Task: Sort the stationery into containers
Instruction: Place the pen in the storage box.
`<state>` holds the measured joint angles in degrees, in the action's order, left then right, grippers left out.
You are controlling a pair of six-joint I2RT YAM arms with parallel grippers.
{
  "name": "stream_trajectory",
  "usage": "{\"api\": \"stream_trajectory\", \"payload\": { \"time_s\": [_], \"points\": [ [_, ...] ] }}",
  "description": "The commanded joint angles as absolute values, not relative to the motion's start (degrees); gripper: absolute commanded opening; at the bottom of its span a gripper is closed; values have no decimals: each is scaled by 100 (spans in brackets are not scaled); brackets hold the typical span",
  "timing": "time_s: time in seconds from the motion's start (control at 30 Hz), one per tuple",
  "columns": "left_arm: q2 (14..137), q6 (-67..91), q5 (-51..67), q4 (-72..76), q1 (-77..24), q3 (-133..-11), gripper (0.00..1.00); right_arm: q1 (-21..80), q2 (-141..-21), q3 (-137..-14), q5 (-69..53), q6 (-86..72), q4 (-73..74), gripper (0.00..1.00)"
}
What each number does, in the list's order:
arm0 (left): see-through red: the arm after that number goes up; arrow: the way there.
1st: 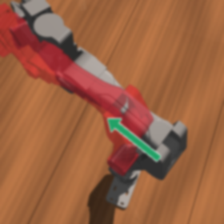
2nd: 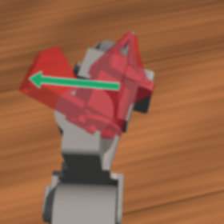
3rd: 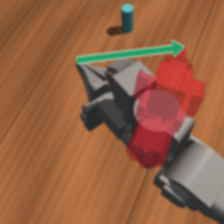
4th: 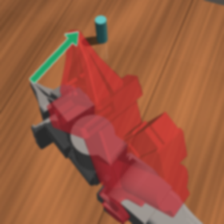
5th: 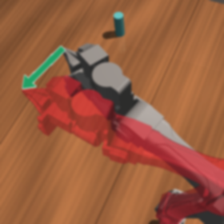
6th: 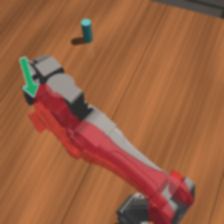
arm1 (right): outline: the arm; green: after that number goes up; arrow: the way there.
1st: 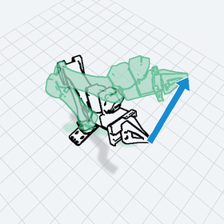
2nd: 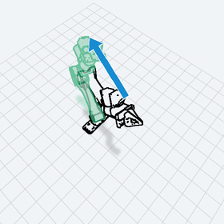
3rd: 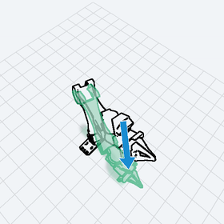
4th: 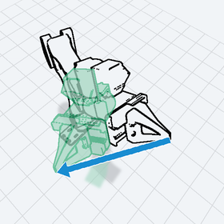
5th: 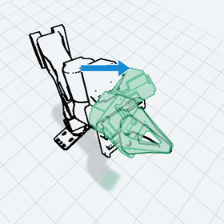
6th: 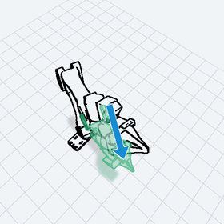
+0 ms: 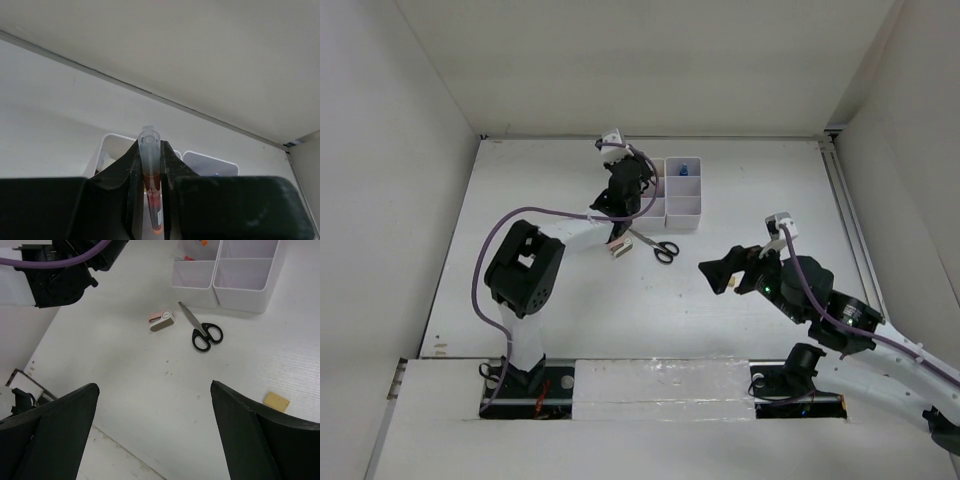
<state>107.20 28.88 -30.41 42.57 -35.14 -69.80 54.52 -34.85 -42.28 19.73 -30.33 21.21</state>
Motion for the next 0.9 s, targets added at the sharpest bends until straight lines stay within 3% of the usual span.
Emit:
{"api": "stream_trajectory", "payload": {
  "time_s": [0.0,0.23,0.63,0.8,0.87],
  "points": [
    [10783,2768,-3322,4685,-3507,-7233,0,5511,-3357,-4324,2021,-3041,2118,100],
    [10907,3094,-3375,4640,-3507,-7024,2,5511,-3357,-4324,2021,-2988,2118,100],
    [10285,3173,-3375,4869,-3744,-6478,42,5511,-3462,-4271,1960,-2936,1943,100],
    [9485,3304,-3199,4678,-3744,-6214,66,5511,-3857,-4219,1846,-2699,1811,100],
    [9186,3252,-3199,4396,-3797,-6214,83,5511,-4244,-4271,1776,-2532,1697,100]
  ]
}}
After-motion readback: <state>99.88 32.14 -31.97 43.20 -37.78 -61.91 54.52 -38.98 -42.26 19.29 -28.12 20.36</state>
